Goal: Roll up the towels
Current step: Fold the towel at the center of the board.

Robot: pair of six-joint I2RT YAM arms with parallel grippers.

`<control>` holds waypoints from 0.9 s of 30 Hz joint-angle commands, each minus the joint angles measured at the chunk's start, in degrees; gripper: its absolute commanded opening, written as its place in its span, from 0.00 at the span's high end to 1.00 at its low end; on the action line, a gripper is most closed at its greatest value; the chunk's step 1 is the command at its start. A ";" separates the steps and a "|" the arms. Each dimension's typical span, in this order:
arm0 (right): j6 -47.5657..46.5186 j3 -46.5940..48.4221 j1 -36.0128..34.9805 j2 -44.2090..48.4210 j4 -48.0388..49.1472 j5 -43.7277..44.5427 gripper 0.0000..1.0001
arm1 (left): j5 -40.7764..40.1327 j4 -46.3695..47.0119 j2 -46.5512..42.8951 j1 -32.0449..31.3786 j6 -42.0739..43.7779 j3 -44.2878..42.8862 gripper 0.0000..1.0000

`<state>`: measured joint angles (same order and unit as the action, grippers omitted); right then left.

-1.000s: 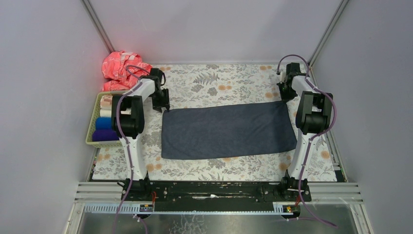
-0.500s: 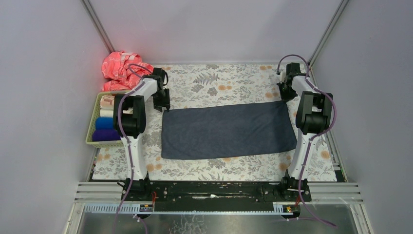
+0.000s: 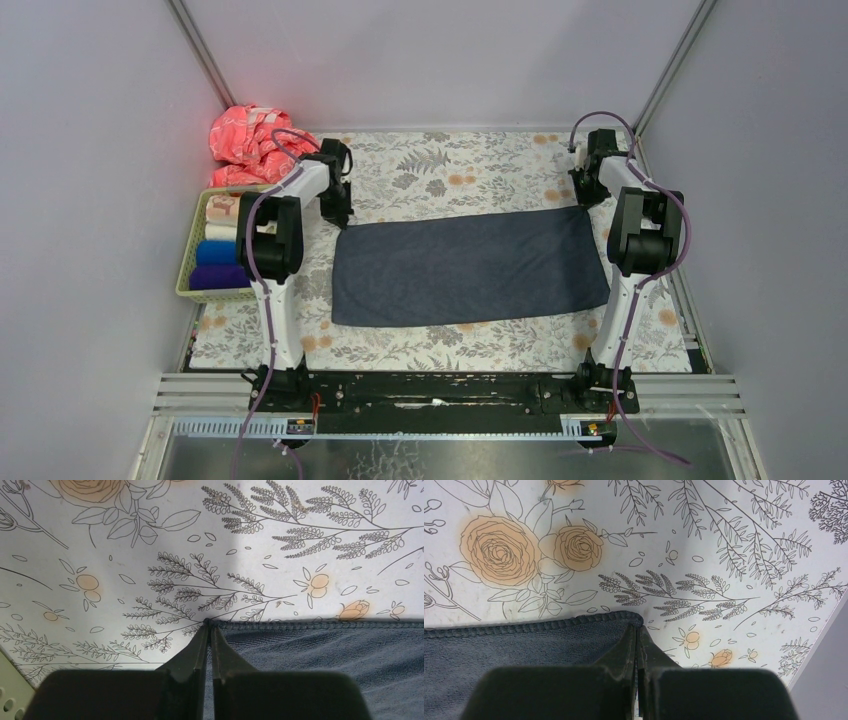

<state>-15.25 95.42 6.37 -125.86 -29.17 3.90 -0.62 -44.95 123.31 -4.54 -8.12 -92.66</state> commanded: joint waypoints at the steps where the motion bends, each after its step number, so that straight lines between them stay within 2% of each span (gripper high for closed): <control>1: 0.21 0.08 0.00 1.11 1.70 -0.30 1.00 | -4.62 -1.98 4.35 1.23 3.44 0.82 1.00; 7: 0.49 4.10 0.04 1.11 2.18 -1.73 1.00 | -2.36 0.09 2.04 3.10 4.93 -5.31 1.00; 17: 0.70 8.75 0.22 1.28 9.02 -4.28 1.00 | 1.48 4.79 4.18 4.50 6.64 -14.48 1.00; 23: 0.04 9.54 0.31 2.17 9.89 -7.95 1.00 | 1.55 8.26 0.73 4.93 7.97 -12.60 1.00; 27: -1.50 2.82 0.31 7.51 13.18 -8.91 1.00 | 1.86 10.82 -3.94 5.11 8.12 -7.24 1.00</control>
<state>-15.18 102.32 6.39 -125.64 -20.29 -3.11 0.97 -39.18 125.01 -0.14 -1.63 -103.55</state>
